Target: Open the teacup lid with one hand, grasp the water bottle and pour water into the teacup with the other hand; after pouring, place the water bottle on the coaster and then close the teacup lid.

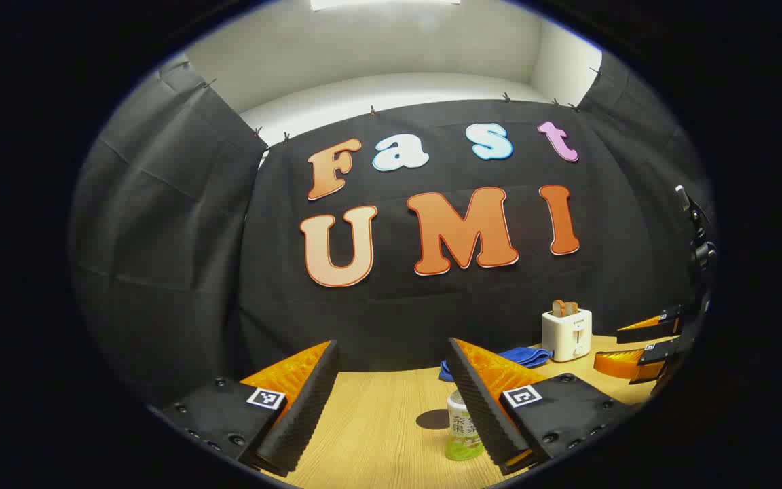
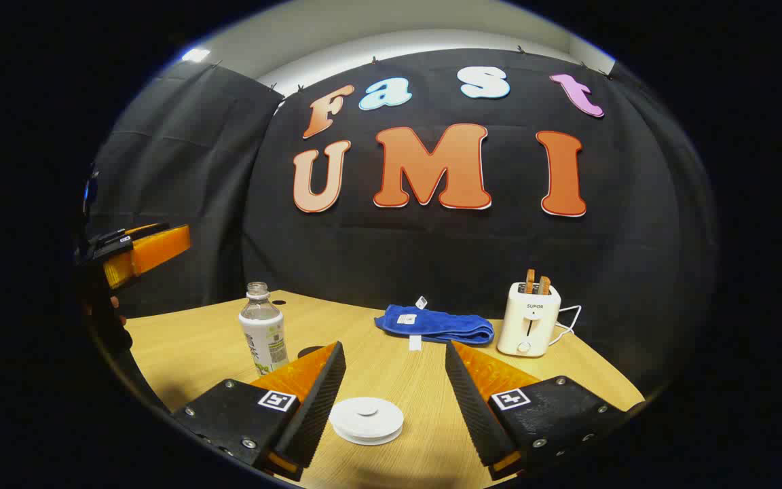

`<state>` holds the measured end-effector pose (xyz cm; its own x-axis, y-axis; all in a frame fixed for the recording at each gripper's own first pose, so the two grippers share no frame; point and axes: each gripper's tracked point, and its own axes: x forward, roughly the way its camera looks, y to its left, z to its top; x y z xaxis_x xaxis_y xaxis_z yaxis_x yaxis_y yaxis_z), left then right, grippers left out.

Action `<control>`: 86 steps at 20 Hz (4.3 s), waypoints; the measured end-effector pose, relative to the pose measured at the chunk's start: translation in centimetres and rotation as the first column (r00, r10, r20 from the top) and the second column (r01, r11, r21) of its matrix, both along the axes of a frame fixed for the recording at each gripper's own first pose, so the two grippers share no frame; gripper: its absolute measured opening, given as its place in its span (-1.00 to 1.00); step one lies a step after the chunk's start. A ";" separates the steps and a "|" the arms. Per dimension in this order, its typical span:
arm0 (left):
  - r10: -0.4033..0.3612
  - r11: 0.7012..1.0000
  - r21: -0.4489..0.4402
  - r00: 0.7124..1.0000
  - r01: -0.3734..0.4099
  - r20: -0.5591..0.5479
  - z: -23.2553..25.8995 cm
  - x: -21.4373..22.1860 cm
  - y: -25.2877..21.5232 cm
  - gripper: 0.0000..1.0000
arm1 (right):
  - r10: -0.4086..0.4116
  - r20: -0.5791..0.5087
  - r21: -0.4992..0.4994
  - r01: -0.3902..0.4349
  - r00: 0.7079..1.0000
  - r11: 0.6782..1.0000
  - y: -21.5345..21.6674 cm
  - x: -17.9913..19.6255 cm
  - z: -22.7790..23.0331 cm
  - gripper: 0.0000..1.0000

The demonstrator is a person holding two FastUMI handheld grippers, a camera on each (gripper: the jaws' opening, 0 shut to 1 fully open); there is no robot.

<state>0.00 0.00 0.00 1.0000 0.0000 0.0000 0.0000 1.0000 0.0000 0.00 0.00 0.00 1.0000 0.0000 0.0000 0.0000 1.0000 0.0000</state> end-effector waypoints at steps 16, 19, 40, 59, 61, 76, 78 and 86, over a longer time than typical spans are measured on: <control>0.003 1.000 -0.018 1.000 -0.003 -0.002 -0.4 0.4 0.6 1.00 | 0.013 0.019 -0.024 -0.013 1.000 1.000 0.9 0.2 0.4 0.94; 0.006 1.000 -0.013 1.000 -0.006 -0.002 -0.4 0.3 0.9 0.96 | 0.029 -0.034 -0.025 -0.030 0.999 0.999 1.6 1.0 -1.6 0.94; 0.010 1.000 0.004 0.999 -0.010 -0.044 -2.3 0.0 1.4 1.00 | 0.085 -0.286 -0.030 -0.098 0.955 0.995 3.9 4.5 -12.1 0.24; -0.171 0.982 -0.099 0.978 0.160 -0.118 -6.5 0.8 -5.7 0.93 | 0.059 -0.155 0.054 -0.052 0.986 0.997 1.1 2.7 -6.1 -0.60; -0.203 0.975 -0.127 0.968 0.185 -0.149 -7.9 1.0 -7.0 1.00 | 0.041 -0.134 0.060 -0.033 0.990 0.998 0.1 2.0 -5.1 -0.60; -0.252 0.966 -0.143 0.903 0.215 -0.349 -18.5 3.8 -10.3 0.86 | -0.110 -0.090 0.048 0.115 0.990 0.992 -6.3 -1.9 -2.3 -0.60; -0.258 0.965 -0.138 0.897 0.222 -0.359 -19.0 3.9 -10.6 0.80 | -0.117 -0.090 0.050 0.122 0.989 0.991 -6.6 -2.1 -2.2 -0.60; -0.254 0.966 -0.148 0.893 0.213 -0.371 -19.7 4.4 -11.0 0.41 | -0.127 -0.091 0.057 0.132 0.988 0.990 -7.2 -2.8 -2.4 -0.60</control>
